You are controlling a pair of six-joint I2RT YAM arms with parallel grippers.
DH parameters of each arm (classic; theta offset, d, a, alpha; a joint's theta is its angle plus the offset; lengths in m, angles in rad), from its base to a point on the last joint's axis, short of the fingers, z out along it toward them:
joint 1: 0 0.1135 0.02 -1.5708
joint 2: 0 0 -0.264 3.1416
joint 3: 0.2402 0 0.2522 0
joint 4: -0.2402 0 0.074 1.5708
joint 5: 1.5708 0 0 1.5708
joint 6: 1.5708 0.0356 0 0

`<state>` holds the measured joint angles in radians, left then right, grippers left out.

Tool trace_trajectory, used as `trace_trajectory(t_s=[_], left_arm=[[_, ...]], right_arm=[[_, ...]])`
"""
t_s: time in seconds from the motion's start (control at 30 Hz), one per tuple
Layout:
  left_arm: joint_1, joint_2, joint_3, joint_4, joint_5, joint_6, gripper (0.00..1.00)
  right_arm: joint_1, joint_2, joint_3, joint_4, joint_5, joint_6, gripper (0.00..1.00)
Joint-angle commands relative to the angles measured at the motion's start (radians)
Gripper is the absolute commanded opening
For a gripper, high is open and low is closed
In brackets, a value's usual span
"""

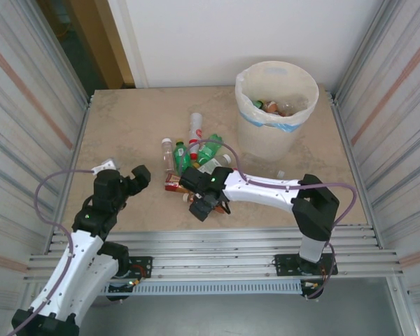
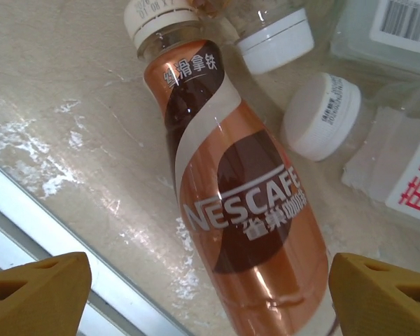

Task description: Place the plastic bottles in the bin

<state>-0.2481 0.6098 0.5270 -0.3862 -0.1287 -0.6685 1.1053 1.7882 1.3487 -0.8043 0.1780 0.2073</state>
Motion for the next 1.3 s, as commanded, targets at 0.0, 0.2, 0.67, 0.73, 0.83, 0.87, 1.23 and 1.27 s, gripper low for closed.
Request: trace_trajectory(t_s=[0.0,0.2,0.67,0.73,0.83,0.87,1.23,1.27], left_arm=[[0.006,-0.02,-0.009,-0.005,0.017,-0.016,0.99],[0.007,-0.045,-0.031,-0.007,0.015,-0.026,0.99],[0.009,-0.045,-0.025,-0.006,0.018,-0.024,0.99],[0.009,-0.046,-0.023,-0.006,0.017,-0.024,0.99],[0.009,-0.045,-0.022,-0.006,0.015,-0.022,0.99],[0.01,-0.045,-0.023,-0.008,0.016,-0.021,0.99],[0.01,-0.039,0.002,-0.017,-0.001,0.001,0.99],[0.01,-0.039,0.004,-0.021,-0.003,0.004,0.99]], right_arm=[[-0.015,0.04,0.024,0.009,-0.023,-0.043,0.85],[-0.025,0.083,0.011,0.014,-0.029,-0.039,0.8],[-0.029,0.133,-0.003,0.033,-0.045,-0.026,0.71],[-0.033,0.145,-0.004,0.039,-0.053,-0.028,0.71],[-0.039,0.164,-0.006,0.045,-0.066,-0.03,0.7],[-0.039,0.169,-0.002,0.048,-0.066,-0.032,0.7],[-0.039,0.227,0.033,0.014,-0.065,-0.067,0.51],[-0.04,0.226,0.037,0.009,-0.062,-0.068,0.49]])
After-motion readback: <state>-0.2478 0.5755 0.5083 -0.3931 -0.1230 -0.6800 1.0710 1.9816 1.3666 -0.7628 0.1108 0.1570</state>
